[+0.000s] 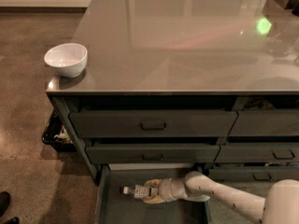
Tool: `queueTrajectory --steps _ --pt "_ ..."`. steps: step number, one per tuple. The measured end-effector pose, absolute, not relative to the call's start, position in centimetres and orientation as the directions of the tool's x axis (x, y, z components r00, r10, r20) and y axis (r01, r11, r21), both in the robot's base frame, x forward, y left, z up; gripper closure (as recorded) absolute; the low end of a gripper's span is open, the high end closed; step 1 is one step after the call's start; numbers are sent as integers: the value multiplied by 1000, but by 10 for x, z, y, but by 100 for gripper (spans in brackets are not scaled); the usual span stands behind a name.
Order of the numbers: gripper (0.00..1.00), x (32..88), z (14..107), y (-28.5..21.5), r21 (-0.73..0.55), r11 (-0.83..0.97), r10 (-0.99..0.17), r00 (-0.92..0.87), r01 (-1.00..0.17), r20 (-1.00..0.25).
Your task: Pick blue plastic bottle from bottom drawer and place on counter
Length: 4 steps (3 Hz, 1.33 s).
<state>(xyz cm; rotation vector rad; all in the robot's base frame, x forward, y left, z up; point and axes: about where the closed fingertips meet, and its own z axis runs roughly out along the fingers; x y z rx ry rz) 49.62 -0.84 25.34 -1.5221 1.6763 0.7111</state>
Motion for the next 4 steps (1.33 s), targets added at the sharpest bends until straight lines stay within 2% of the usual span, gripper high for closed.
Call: queueTrajectory --steps 2,4 --pt "100 484 387 27 -205 70 -647 112 -976 -754" --pt "100 480 413 23 -243 38 -672 156 -969 -724"
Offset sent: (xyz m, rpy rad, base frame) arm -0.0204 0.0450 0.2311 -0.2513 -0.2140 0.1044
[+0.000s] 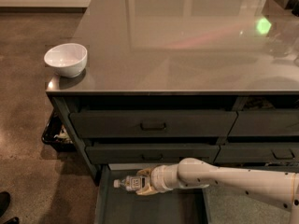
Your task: Pick blue plastic bottle from bottom drawer and place on counter
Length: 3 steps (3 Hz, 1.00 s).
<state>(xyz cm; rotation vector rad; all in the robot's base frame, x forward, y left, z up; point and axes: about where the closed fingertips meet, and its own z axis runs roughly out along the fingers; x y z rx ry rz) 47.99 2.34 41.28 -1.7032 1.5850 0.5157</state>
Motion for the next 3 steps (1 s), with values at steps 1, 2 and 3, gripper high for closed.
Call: queueTrajectory --steps 1,2,3 --pt "100 493 442 22 -267 53 -634 175 -962 -754" --pt "100 516 503 33 -299 59 -615 202 -952 -762" --pt "100 538 578 44 -371 69 -648 241 -926 -722"
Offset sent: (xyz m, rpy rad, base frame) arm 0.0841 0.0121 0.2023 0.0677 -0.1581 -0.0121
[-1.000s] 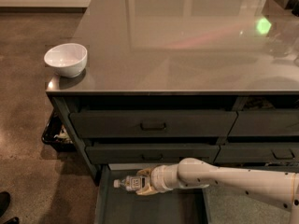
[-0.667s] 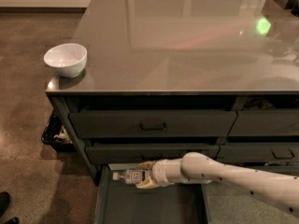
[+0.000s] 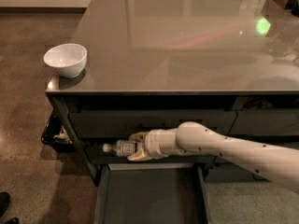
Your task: Pick blue plastic bottle from bottom drawer and place on counter
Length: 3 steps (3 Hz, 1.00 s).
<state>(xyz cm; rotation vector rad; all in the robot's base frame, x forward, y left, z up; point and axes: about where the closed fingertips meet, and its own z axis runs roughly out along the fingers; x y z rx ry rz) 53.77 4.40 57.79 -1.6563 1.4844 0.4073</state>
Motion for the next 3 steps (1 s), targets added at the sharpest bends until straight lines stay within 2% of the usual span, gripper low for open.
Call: queueTrajectory --steps 2,3 --pt "100 540 595 43 -399 62 -659 263 -915 -704" --pt "100 528 622 28 -410 94 -689 239 -907 -685"
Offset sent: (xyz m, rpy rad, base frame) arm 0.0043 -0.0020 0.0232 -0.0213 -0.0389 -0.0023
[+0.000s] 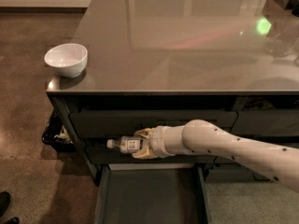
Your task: Pick blue plastic bottle from bottom drawer and place on counter
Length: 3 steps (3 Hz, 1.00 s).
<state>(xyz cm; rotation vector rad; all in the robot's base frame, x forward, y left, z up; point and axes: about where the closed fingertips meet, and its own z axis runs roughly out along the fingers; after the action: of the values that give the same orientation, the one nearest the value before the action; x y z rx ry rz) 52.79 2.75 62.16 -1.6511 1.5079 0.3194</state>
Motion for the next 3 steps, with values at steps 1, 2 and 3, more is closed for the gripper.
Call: queueTrajectory --steps 1,2,3 --pt "100 500 685 10 -457 107 -734 240 -883 -635" --pt "100 495 756 5 -542 75 -733 323 -837 -599" --pt "100 522 818 6 -677 66 -683 462 -733 -566"
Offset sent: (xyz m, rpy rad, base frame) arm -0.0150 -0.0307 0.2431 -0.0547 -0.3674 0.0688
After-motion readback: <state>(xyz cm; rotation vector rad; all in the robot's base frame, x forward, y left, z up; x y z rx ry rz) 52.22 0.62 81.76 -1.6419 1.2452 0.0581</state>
